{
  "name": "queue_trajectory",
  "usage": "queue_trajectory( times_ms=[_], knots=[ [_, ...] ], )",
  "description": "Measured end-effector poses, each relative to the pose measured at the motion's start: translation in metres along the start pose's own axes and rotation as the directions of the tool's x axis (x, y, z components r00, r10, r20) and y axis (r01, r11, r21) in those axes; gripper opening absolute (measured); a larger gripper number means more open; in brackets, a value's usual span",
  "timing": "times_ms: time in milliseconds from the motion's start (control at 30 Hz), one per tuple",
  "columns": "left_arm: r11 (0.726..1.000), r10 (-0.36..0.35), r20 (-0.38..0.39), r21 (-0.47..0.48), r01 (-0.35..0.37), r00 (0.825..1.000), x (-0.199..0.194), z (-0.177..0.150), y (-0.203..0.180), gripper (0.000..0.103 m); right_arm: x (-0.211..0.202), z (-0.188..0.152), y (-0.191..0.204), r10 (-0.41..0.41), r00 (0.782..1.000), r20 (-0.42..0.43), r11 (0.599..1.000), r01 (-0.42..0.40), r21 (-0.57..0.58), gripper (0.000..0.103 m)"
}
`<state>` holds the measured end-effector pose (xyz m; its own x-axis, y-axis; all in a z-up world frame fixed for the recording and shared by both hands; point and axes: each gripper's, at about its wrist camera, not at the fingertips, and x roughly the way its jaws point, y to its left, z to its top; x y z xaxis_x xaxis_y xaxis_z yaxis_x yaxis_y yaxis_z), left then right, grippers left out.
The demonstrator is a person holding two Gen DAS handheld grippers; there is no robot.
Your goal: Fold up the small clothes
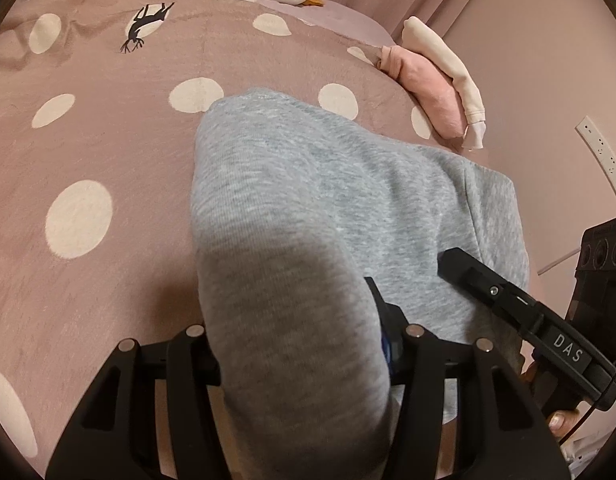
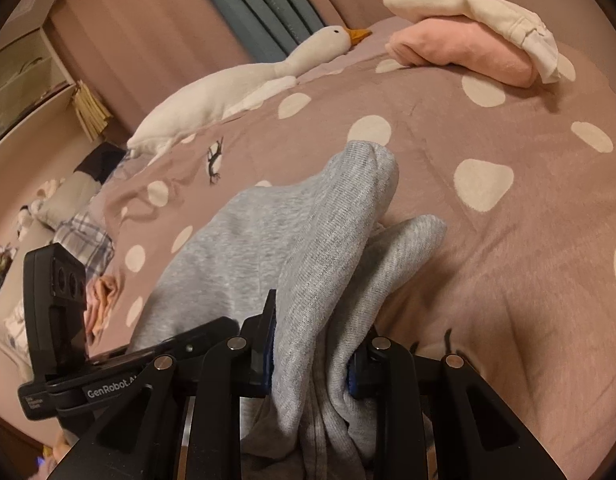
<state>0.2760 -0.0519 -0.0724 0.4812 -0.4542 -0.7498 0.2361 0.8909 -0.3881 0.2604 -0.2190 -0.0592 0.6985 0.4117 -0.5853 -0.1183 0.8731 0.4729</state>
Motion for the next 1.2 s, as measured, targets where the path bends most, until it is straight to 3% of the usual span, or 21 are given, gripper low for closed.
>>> queue_trajectory(
  times_ms=[400,667,767,967,1200],
  knots=[
    [1.0,-0.005,-0.035,-0.004,0.005,0.999,-0.005,-0.02,0.001,0.054,-0.009,-0.017,0.014,-0.029,0.999,-0.03,0.999,0.028,-0.042,0.028],
    [1.0,0.007,-0.076,-0.006,-0.007,0.997,0.009,-0.03,0.005,0.057,0.007,-0.029,0.004,-0.086,0.992,-0.091,0.996,0.084,-0.031,0.028],
    [1.0,0.011,-0.078,-0.008,-0.012,0.997,0.009,-0.031,0.005,0.06,0.006,-0.031,-0.003,-0.071,0.992,-0.102,0.997,0.072,0.0,0.029],
    [0.999,0.051,-0.07,-0.004,-0.052,0.996,0.002,-0.034,0.006,0.066,0.0,-0.032,-0.005,-0.088,0.99,-0.107,0.996,0.091,0.021,0.039],
    [0.992,0.112,-0.034,0.065,-0.11,0.993,-0.019,-0.048,0.002,0.069,-0.021,-0.04,-0.006,-0.101,0.992,-0.073,0.995,0.102,0.011,0.042]
  ],
)
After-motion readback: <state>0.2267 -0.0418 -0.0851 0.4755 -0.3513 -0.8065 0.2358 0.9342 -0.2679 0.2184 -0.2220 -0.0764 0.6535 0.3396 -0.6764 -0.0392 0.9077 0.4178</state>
